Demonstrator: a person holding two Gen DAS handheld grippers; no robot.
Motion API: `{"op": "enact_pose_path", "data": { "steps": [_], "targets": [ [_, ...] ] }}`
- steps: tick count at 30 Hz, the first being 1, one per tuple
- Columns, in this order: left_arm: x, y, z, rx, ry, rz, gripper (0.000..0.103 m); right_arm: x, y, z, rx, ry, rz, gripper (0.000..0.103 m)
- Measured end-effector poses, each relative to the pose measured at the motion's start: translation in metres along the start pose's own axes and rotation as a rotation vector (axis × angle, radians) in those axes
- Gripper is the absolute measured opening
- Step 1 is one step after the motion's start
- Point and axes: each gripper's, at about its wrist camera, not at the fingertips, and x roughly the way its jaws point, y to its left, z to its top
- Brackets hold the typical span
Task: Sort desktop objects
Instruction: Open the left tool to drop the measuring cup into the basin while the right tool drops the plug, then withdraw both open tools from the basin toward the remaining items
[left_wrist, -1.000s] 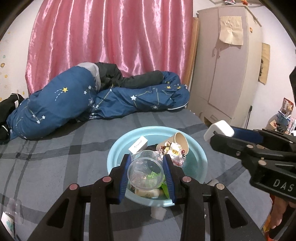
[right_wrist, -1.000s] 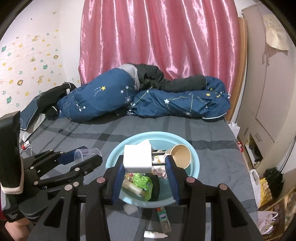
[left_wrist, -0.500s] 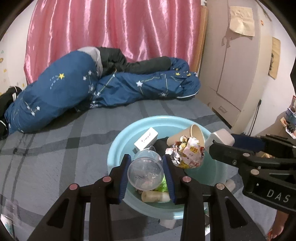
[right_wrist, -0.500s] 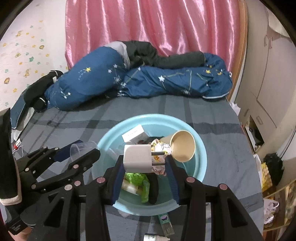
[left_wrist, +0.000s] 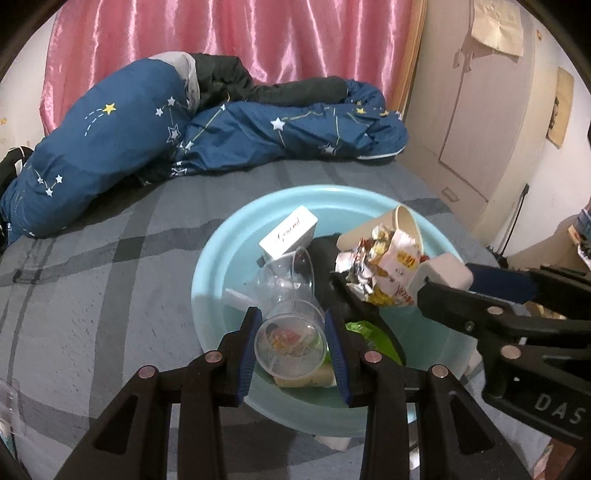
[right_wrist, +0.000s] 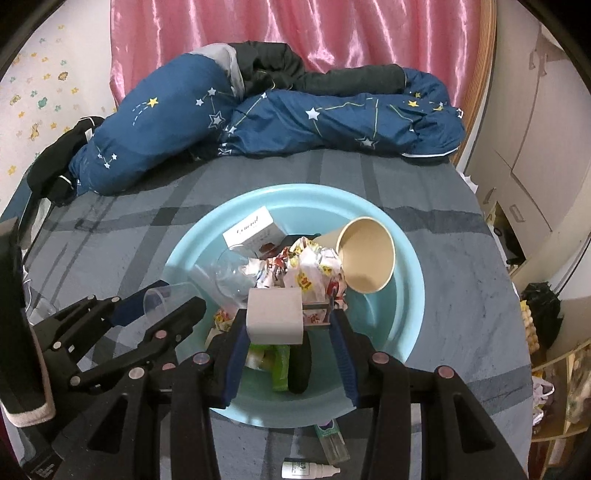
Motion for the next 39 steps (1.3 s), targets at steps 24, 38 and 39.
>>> {"op": "enact_pose_path", "data": {
  "steps": [24,38,39],
  "targets": [
    [0.0,-0.007,-0.008,0.038,0.025,0.032,0.103,-0.005,-0.006,0.002,0.024,0.002,-0.08,0.103],
    [-0.023,-0.008,-0.025,0.033,0.012,0.026,0.103,-0.032,-0.006,-0.008,0.0,-0.037,-0.067,0.103],
    [-0.026,-0.009,-0.027,0.039,0.005,0.033,0.103,-0.033,-0.006,-0.009,-0.003,-0.04,-0.068,0.103]
  ]
}}
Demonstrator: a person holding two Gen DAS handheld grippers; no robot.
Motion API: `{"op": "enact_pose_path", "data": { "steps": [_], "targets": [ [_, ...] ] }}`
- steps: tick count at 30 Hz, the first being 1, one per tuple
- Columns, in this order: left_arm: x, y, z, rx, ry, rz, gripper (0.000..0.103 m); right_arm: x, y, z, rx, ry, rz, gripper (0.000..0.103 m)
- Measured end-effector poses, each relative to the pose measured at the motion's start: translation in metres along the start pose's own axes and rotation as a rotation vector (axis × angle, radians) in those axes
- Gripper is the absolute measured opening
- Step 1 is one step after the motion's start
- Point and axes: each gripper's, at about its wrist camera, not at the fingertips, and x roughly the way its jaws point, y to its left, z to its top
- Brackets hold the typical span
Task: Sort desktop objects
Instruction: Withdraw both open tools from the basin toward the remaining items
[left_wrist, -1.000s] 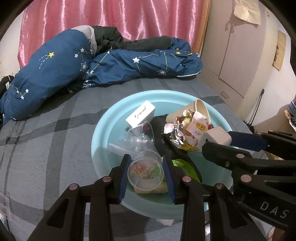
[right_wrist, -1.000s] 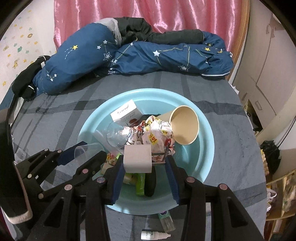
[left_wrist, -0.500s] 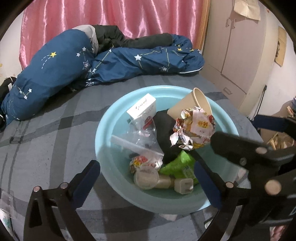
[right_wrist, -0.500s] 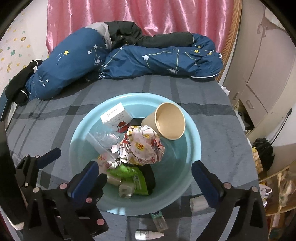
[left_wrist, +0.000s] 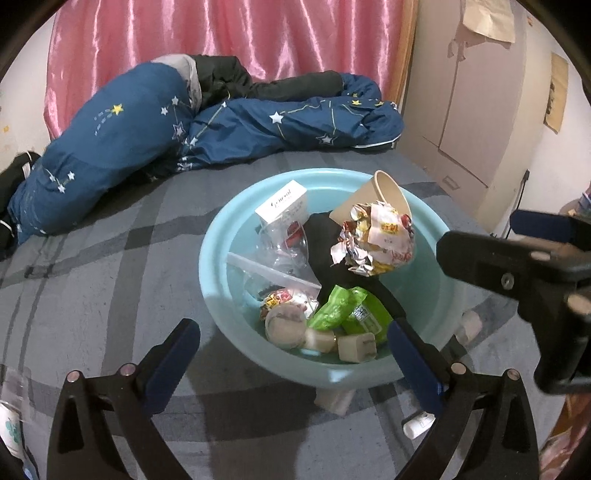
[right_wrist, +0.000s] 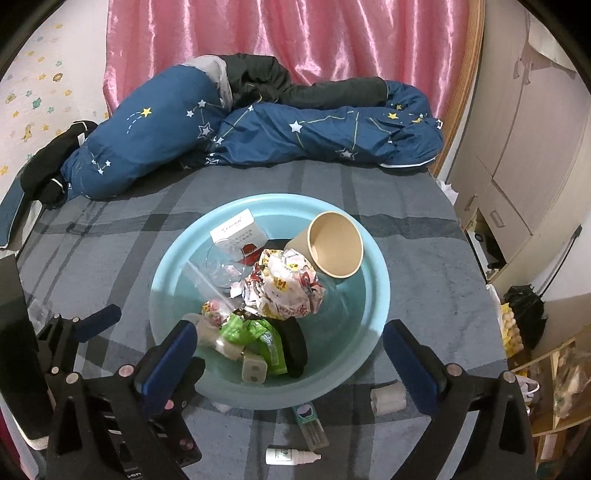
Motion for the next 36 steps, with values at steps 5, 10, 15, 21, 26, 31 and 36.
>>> {"op": "enact_pose_path", "data": {
  "steps": [5,10,15,21,26,31,36],
  "targets": [
    [-0.01,-0.003,-0.009,-0.003,-0.016,-0.008,0.103,-0.009,0.001,-0.008,-0.009,-0.016,0.02,0.103],
    [-0.019,-0.005,-0.016,0.001,-0.035,-0.006,0.103,-0.018,0.0,-0.019,-0.014,-0.037,0.034,0.103],
    [-0.025,-0.006,-0.027,0.014,-0.056,0.003,0.103,-0.022,-0.001,-0.03,-0.012,-0.044,0.053,0.103],
    [-0.029,-0.005,-0.043,0.005,-0.069,0.001,0.103,-0.025,-0.002,-0.049,-0.014,-0.062,0.052,0.103],
    [-0.031,-0.003,-0.057,-0.005,-0.082,0.0,0.103,-0.027,0.002,-0.068,-0.024,-0.081,0.05,0.103],
    [-0.032,-0.004,-0.075,0.003,-0.096,0.012,0.103,-0.021,0.005,-0.091,-0.04,-0.084,0.04,0.103],
    [-0.027,-0.002,-0.093,-0.003,-0.094,0.015,0.103,-0.011,0.003,-0.112,-0.02,-0.082,0.048,0.103]
  ]
}}
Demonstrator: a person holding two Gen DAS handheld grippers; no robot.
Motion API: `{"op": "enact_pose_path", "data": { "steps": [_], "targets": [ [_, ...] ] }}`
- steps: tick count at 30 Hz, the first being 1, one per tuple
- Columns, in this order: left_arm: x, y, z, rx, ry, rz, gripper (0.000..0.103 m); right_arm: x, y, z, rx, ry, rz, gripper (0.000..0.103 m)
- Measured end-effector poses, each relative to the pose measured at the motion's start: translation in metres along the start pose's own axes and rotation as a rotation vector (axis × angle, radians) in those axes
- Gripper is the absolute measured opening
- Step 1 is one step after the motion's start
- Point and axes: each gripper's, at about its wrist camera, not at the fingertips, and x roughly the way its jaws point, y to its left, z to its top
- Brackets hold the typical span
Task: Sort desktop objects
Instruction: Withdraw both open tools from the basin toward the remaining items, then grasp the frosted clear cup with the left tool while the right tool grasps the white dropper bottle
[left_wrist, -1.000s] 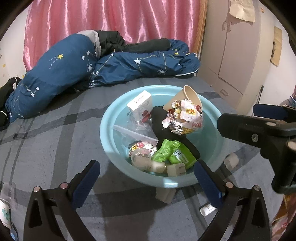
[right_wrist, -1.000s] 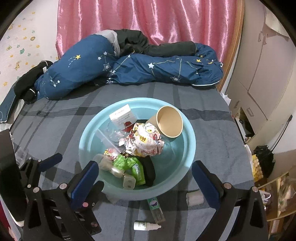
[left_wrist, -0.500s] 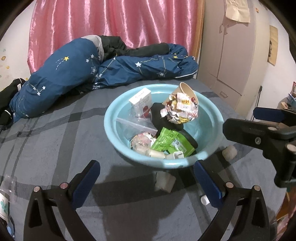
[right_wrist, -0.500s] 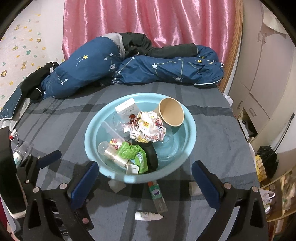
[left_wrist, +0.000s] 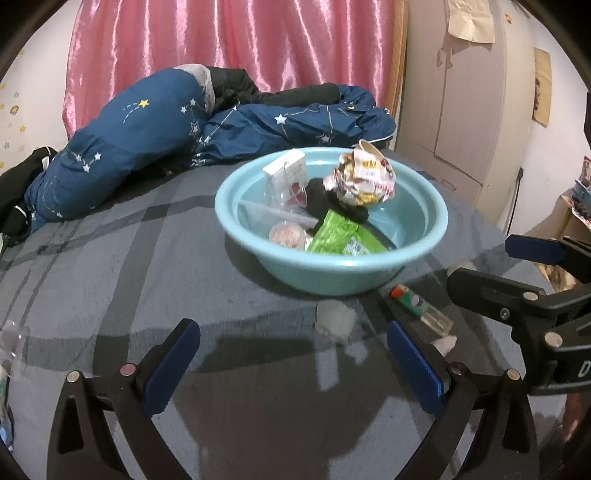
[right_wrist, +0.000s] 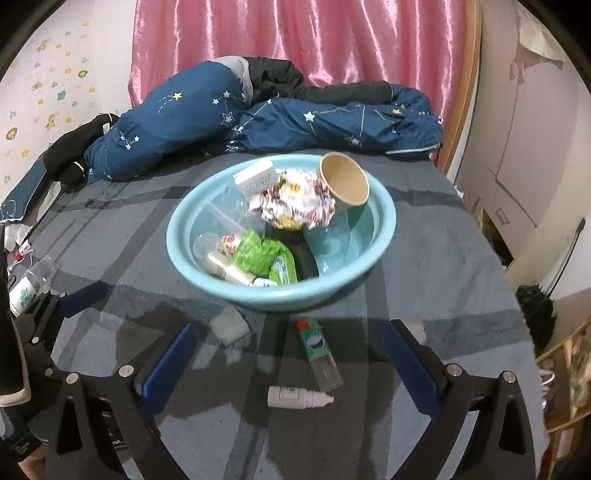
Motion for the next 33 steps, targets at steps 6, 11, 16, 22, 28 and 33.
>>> {"op": "enact_pose_path", "data": {
  "steps": [6,11,16,22,28,33],
  "targets": [
    [0.005,0.002,-0.022,0.004,-0.006,0.006,0.103,0.013,-0.006,-0.024,0.024,-0.002,0.006,0.103],
    [0.013,-0.001,-0.035,0.019,-0.003,0.018,0.103,0.024,-0.01,-0.041,0.031,-0.01,-0.008,0.103],
    [0.02,-0.003,-0.048,0.032,-0.011,0.031,0.103,0.041,-0.011,-0.055,0.026,0.011,-0.017,0.103],
    [0.033,0.0,-0.061,0.017,0.01,0.025,0.103,0.059,-0.012,-0.07,0.033,0.017,-0.035,0.103],
    [0.045,0.002,-0.069,-0.001,0.037,0.005,0.103,0.075,-0.015,-0.078,0.038,0.05,-0.054,0.103],
    [0.046,0.008,-0.07,-0.029,0.043,-0.008,0.103,0.076,-0.012,-0.081,0.022,0.049,-0.056,0.103]
  ]
}}
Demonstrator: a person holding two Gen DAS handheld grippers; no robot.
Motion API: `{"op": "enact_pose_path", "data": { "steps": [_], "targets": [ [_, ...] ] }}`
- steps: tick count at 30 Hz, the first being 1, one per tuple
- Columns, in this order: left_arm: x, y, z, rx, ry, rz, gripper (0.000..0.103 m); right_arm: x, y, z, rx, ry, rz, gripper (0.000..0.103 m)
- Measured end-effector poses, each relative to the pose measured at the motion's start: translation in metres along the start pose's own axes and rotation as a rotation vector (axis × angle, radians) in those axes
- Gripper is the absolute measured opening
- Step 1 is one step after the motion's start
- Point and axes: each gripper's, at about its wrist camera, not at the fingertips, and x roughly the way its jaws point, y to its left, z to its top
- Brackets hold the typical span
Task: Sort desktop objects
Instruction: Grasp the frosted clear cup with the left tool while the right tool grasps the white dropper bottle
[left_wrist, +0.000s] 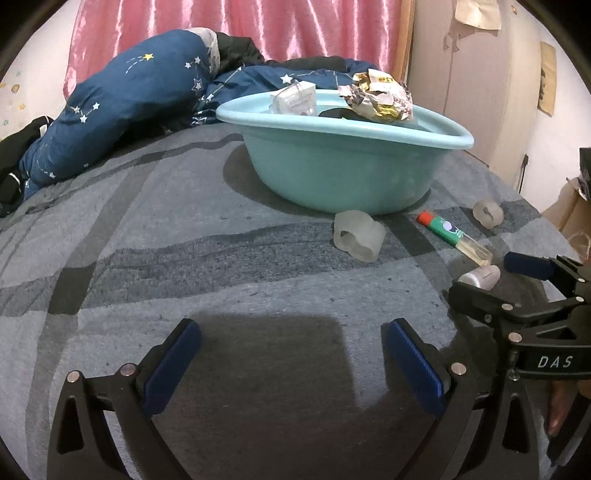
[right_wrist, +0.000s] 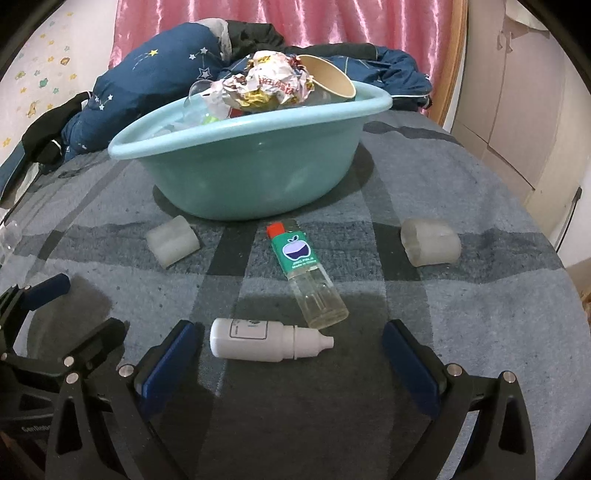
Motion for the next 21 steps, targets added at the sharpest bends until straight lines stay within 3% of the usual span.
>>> {"op": "enact_pose_path", "data": {
  "steps": [3,4,5,6,21],
  "targets": [
    [0.001,0.001,0.0,-0.005,0.006,-0.004,0.103,0.0,0.0,-0.001,-0.002,0.001,0.002,0.099],
    [0.001,0.001,0.0,-0.004,0.008,-0.004,0.103,0.001,0.0,-0.002,-0.004,0.004,0.002,0.091],
    [0.002,0.001,0.0,-0.003,0.01,-0.004,0.103,0.001,0.0,-0.002,-0.006,0.006,0.0,0.075],
    [0.003,0.0,0.001,-0.003,0.013,-0.004,0.103,0.001,0.0,-0.002,-0.011,0.006,0.0,0.065],
    [0.008,-0.007,0.01,0.006,0.046,-0.016,0.103,-0.017,-0.008,0.003,-0.005,-0.01,0.003,0.064]
  ]
}}
